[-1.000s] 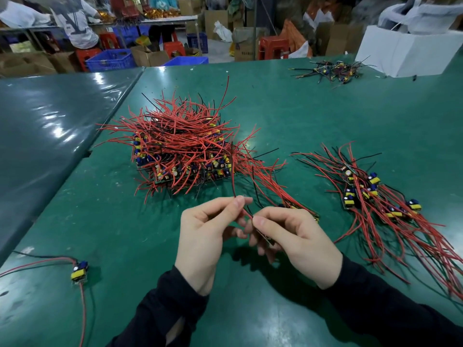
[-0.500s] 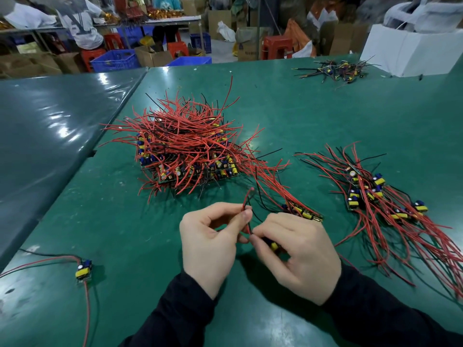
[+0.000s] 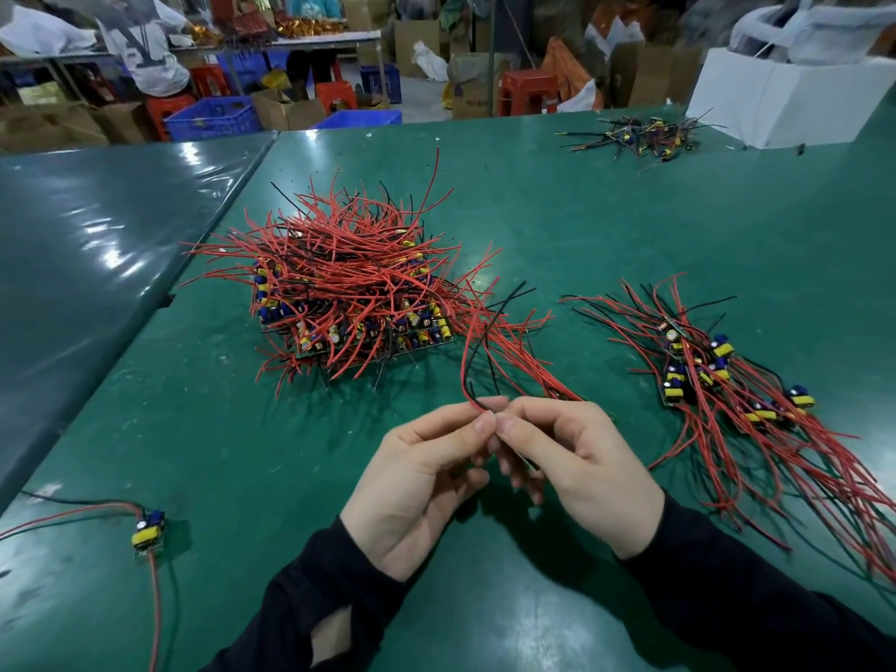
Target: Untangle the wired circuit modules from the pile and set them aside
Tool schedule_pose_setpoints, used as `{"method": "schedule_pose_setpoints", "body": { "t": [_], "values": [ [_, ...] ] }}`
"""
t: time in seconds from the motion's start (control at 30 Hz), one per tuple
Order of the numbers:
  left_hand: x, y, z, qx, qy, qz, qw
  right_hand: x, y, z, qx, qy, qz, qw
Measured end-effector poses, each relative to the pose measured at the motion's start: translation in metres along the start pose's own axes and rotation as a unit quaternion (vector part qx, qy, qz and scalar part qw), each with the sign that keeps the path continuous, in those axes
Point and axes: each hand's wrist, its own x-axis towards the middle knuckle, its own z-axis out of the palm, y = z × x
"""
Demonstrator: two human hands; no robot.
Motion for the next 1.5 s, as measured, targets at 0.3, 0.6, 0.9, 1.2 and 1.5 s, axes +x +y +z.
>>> {"method": "schedule_pose_setpoints", "body": {
  "t": [0.3,0.6,0.9,1.2,1.5],
  "values": [
    [-0.002,0.011,0.001,0.007,0.144,0.121,0.982,-0.01,-0.001,0.008,-0.209,0.015,-0.172,0.963],
    [-0.007,0.03,-0.008,0.005,0.195,0.198,0.96,-0.016,0.0,0.011,-0.257,-0.006,-0.259,0.931],
    [-0.003,0.035,-0.01,-0.102,0.186,0.185,0.959,-0.001,0.002,-0.015,-0.312,0.126,-0.322,0.885],
    [-0.007,0.045,-0.013,-0.246,0.099,0.079,0.961,0.006,0.004,-0.021,-0.318,0.111,-0.322,0.885],
    [-0.002,0.039,-0.01,-0.248,0.033,0.072,0.965,0.013,0.008,-0.032,-0.393,0.104,-0.308,0.86]
  ]
}}
